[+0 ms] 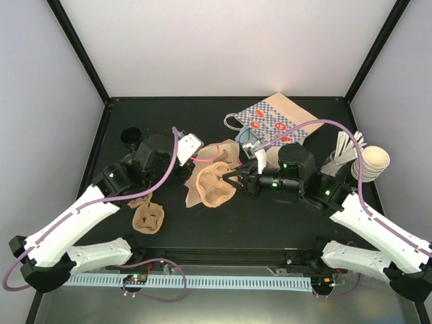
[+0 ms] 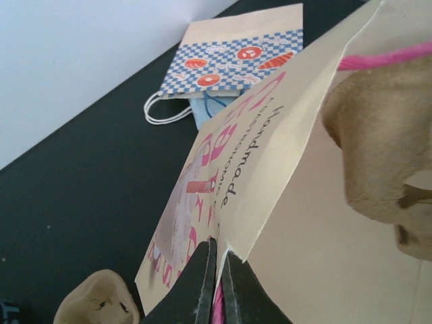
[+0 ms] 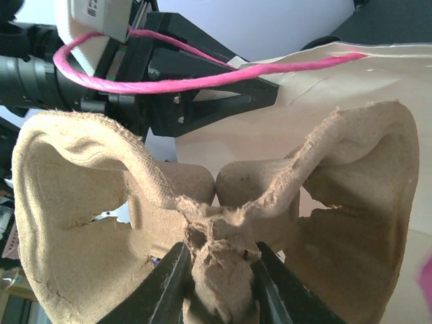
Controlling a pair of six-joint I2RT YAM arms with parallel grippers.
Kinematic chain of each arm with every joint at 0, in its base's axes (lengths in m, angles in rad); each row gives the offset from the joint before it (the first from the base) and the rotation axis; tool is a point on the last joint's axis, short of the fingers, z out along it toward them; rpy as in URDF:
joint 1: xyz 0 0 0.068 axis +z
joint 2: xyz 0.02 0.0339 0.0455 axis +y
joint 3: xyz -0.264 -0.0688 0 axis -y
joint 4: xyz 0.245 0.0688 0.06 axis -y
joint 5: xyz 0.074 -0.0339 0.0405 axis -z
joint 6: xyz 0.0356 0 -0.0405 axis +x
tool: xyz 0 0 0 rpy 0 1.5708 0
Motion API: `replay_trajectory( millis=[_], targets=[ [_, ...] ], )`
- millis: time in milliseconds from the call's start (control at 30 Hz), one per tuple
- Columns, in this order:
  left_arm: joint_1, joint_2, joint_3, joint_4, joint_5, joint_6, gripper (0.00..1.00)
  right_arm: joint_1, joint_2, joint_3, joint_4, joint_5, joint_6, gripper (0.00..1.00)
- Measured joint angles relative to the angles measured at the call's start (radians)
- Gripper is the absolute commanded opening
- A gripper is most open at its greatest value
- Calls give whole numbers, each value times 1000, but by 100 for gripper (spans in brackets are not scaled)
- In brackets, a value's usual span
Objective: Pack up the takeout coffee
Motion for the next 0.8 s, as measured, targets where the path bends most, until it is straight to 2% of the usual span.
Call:
replay_trajectory(
  millis=[367,800],
  targets=[
    [0,55,0,-8,69,8,2,0,73,17,-82,39,-40,25],
    [0,84,0,-26,78,8,2,0,7,21,-70,77,19,26]
  ],
)
